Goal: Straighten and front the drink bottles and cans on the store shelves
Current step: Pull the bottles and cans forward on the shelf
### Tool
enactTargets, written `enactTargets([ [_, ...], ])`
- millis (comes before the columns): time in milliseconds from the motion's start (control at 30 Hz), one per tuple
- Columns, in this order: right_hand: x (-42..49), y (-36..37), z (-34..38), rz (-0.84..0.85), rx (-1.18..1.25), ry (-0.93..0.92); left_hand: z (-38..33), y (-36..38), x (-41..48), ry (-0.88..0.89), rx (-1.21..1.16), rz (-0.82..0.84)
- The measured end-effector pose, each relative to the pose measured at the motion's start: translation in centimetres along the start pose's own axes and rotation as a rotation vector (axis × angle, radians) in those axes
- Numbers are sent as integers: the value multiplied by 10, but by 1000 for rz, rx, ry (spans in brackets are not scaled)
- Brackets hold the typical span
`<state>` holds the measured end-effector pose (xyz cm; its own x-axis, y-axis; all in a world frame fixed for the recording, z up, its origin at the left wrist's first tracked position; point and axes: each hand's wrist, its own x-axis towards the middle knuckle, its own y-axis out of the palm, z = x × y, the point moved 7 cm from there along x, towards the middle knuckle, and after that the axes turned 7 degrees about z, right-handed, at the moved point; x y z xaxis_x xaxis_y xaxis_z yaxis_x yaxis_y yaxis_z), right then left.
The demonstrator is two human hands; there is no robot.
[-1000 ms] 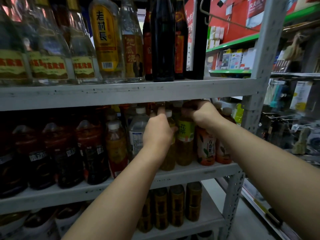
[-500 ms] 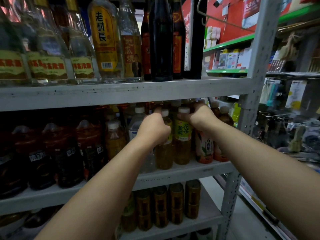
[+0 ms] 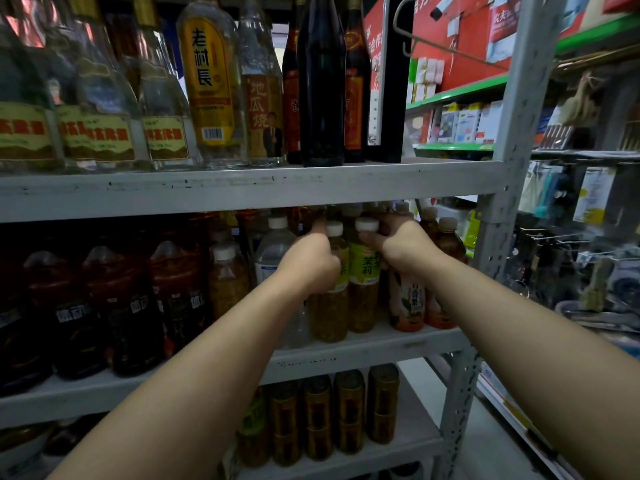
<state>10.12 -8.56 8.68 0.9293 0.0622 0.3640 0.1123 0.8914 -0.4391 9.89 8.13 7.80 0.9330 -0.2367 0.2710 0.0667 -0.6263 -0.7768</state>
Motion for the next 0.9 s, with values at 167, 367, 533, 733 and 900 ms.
enactTargets([
  [167,-1,-2,2,31,17,-19,-2,1,-4,1,62,-45],
  [367,0,-6,1,4,49,-19,-4,4,-4,12,143,-50],
  [533,-2,-13,3,8,23,-10,-1,7,-1,-3,125,-42],
  [733,-8,-15,-1,-25,30,-17,-1,5,-8,10,132,-94],
  [900,-10,-12,-5,-60,54,-42,-4,3,-18,42,125,-127],
])
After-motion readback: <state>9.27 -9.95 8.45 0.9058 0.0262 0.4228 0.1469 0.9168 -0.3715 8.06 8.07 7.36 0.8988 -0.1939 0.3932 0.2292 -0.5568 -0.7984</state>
